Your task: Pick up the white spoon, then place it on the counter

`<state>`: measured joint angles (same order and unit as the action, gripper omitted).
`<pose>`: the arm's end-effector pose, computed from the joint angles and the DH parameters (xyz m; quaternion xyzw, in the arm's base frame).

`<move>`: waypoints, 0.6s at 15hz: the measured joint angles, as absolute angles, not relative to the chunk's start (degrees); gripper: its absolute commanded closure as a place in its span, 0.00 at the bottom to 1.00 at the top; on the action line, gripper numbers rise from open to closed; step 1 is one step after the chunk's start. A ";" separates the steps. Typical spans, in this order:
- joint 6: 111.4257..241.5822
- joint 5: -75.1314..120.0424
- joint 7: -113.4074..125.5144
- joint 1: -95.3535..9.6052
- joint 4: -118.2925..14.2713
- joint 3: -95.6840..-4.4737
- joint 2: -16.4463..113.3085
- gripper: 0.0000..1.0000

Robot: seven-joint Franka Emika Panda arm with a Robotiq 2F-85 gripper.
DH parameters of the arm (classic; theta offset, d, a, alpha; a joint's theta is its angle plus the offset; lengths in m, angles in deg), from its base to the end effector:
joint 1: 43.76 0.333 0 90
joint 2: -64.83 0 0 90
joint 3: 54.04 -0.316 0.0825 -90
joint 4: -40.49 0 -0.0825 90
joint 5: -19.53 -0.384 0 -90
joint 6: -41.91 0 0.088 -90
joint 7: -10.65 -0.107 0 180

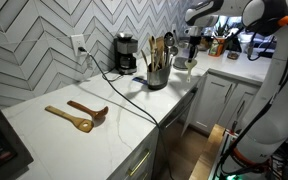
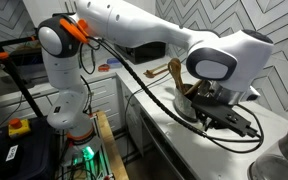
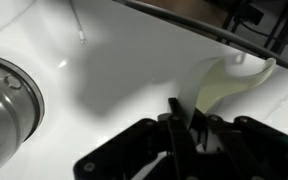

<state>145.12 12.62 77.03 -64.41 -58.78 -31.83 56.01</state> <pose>0.4526 -0.3908 0.4842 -0.9809 -0.1890 -0.0026 0.0466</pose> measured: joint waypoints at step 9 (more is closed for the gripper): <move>145.12 1.57 69.64 -68.70 -58.54 -33.56 48.31 0.98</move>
<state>145.12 1.57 69.64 -68.70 -58.54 -33.56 48.31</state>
